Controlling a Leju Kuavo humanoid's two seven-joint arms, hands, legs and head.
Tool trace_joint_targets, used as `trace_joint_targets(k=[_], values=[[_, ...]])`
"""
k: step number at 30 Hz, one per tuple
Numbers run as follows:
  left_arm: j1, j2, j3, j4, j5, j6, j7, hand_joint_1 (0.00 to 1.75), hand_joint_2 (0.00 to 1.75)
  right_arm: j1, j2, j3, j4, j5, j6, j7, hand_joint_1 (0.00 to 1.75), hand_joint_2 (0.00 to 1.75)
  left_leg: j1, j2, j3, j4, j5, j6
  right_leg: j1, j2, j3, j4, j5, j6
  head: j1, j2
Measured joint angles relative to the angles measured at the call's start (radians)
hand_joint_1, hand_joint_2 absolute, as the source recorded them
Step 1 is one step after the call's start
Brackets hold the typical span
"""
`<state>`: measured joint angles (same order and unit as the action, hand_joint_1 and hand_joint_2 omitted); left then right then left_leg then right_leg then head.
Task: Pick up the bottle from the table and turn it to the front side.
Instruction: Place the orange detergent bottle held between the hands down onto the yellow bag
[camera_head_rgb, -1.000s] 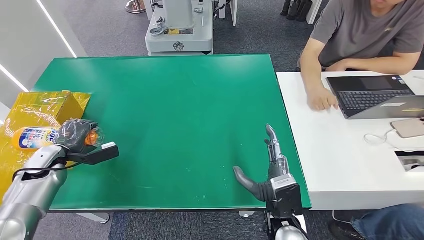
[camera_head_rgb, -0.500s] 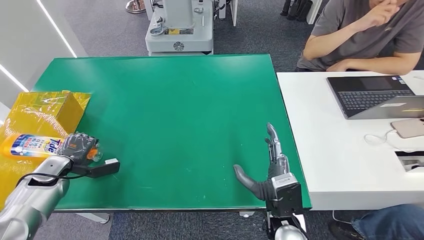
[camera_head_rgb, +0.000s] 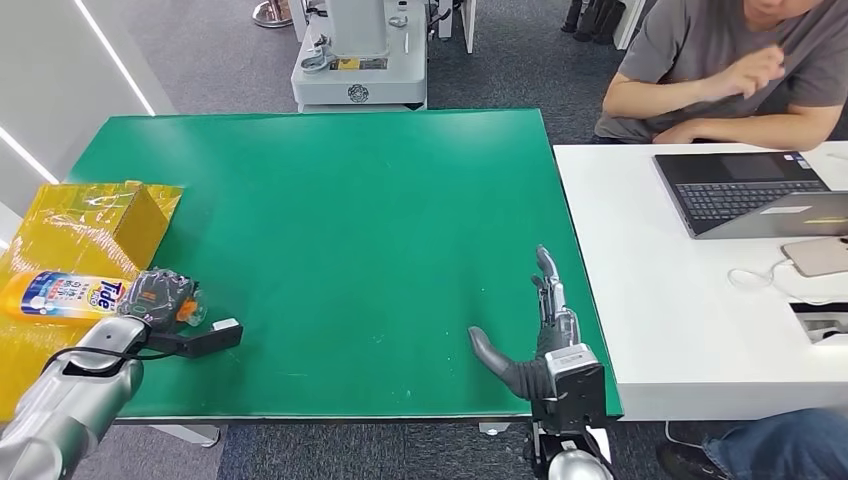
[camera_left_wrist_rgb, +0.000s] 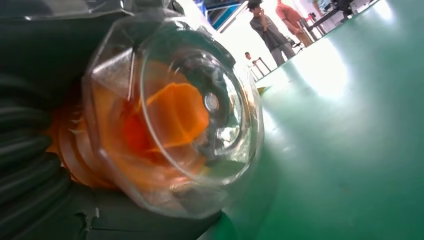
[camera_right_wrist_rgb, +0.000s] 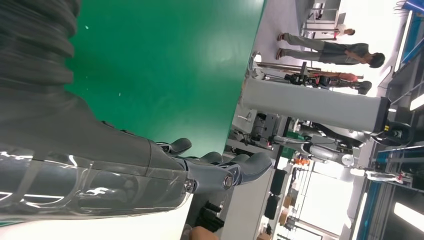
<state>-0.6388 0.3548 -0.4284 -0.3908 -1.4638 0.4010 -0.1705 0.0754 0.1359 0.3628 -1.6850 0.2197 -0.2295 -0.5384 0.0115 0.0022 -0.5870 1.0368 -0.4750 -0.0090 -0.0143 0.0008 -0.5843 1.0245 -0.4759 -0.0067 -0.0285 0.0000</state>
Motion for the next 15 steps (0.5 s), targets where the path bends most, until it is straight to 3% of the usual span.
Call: trace_joint_targets(k=[3, 15], values=[[0.000, -0.001, 0.000, 0.003, -0.001, 0.007, 0.000, 0.00, 1.75, 0.000, 0.001, 0.000, 0.000, 0.000, -0.001, 0.000, 0.00, 1.75, 0.000, 0.000, 0.000, 0.000, 0.000, 0.000, 0.000, 0.000, 0.000, 0.000, 0.000, 0.000, 0.000, 0.000], [-0.005, -0.005, 0.000, 0.004, -0.001, 0.025, 0.010, 0.00, 1.75, -0.004, 0.001, 0.001, 0.000, 0.000, -0.004, 0.000, 0.00, 1.75, 0.000, 0.000, 0.000, 0.000, 0.000, 0.000, 0.000, 0.000, 0.000, 0.000, 0.000, 0.000, 0.000, 0.000]])
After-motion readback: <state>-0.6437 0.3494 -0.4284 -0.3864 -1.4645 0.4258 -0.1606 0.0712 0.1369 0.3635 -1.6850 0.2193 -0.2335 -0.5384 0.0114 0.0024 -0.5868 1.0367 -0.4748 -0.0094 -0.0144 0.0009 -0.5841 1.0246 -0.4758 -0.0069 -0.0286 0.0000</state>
